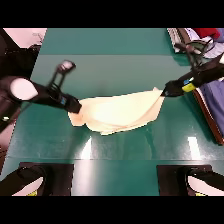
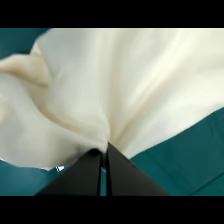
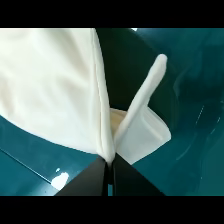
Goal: Fold the shirts.
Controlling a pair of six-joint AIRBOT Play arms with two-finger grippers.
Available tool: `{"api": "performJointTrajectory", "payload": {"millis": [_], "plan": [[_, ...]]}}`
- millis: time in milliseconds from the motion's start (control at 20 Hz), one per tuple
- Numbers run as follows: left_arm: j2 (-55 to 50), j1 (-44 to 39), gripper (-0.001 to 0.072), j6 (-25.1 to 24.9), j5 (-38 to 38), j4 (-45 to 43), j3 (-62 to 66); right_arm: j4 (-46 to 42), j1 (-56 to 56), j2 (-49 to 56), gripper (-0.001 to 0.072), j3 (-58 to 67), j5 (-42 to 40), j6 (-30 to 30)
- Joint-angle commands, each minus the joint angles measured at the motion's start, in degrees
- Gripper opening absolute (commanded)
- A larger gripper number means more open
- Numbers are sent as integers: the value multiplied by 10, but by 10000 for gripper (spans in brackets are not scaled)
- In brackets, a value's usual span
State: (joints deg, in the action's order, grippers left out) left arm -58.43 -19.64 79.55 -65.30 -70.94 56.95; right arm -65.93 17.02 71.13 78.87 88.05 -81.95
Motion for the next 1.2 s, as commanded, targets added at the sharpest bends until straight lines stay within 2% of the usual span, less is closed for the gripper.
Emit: {"api": "performJointTrajectory", "payload": {"millis": [0, 150, 200, 250, 300, 350, 450, 550, 650, 700, 750, 850, 950, 1000, 1150], "plan": [[-18, 0, 28, -5, -1, 21, -81, -1, 1, 4, 16, -71, -21, 0], [-18, 0, 31, -6, -38, 52, -86, -1, 1, 4, 16, -91, -32, 0], [-18, 0, 205, -7, -46, 62, -86, -1, 1, 5, 16, -90, -33, 0], [-18, 0, 498, -7, -49, 76, -86, -1, 1, 4, 16, -90, -39, 0], [-18, 0, 633, -15, -50, 89, -85, -1, 1, 4, 16, -90, -41, 0], [-18, 0, 608, -26, -54, 97, -84, -1, 1, 4, 16, -90, -41, 0], [-14, 2, 608, -32, -70, 94, -57, -1, 1, 4, 16, -90, -41, 0], [-13, 2, 608, -33, -75, 46, 13, -1, 1, 4, 16, -90, -41, 0], [-13, 2, 609, -27, -30, -42, 80, -1, 1, 4, 16, -90, -41, 0], [-13, 4, 608, -2, 6, -97, 109, -1, 1, 4, 16, -90, -41, 0], [-13, 19, 608, 14, 43, -116, 127, -1, 2, 4, 16, -90, -41, -1], [-27, 81, 607, 22, 95, -105, 143, 0, 1, 4, 17, -90, -41, -1], [-63, 151, 607, 25, 87, -68, 143, 0, 2, 4, 16, -90, -41, -1], [-93, 183, 607, 11, 70, -31, 143, 0, 1, 5, 16, -90, -42, -1], [-199, 243, 608, -89, 6, 142, 143, 0, 2, 5, 16, -90, -45, -11]]}}
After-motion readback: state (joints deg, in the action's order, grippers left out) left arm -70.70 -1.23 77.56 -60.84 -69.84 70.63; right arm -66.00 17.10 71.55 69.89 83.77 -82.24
